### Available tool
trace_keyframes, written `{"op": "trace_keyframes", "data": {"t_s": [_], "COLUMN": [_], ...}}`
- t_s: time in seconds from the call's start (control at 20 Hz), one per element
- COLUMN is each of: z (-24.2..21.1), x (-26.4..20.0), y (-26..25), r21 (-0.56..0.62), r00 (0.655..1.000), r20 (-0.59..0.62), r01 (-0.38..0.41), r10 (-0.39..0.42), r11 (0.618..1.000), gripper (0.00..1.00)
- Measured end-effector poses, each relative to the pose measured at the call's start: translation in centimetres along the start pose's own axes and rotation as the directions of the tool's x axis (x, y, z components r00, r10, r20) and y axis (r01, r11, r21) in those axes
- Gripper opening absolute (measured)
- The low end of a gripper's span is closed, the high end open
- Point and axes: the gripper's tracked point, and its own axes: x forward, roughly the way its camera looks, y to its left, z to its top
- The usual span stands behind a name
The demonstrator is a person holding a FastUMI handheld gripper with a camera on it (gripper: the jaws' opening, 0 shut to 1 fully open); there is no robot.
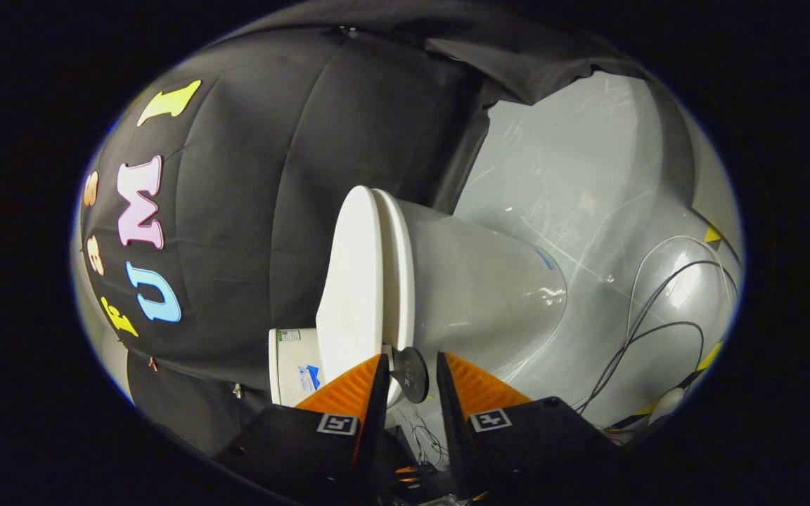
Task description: Open the toilet lid.
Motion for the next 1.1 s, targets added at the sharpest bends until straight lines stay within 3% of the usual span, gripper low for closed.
{"op": "trace_keyframes", "data": {"t_s": [0.15, 0.5, 0.6, 1.1], "z": [-0.2, -0.7, -0.7, -0.7], "x": [0.0, 0.5, 0.7, 1.0], "y": [0.6, -0.1, 0.2, 0.6], "r21": [0.007, 0.017, 0.01, 0.038], "r00": [0.999, 0.998, 0.998, 0.994], "r20": [-0.015, -0.045, -0.031, -0.052], "r01": [-0.04, -0.049, -0.054, -0.094], "r10": [0.04, 0.05, 0.054, 0.096], "r11": [0.999, 0.999, 0.998, 0.995], "gripper": [0.43, 0.43, 0.19, 0.17]}}
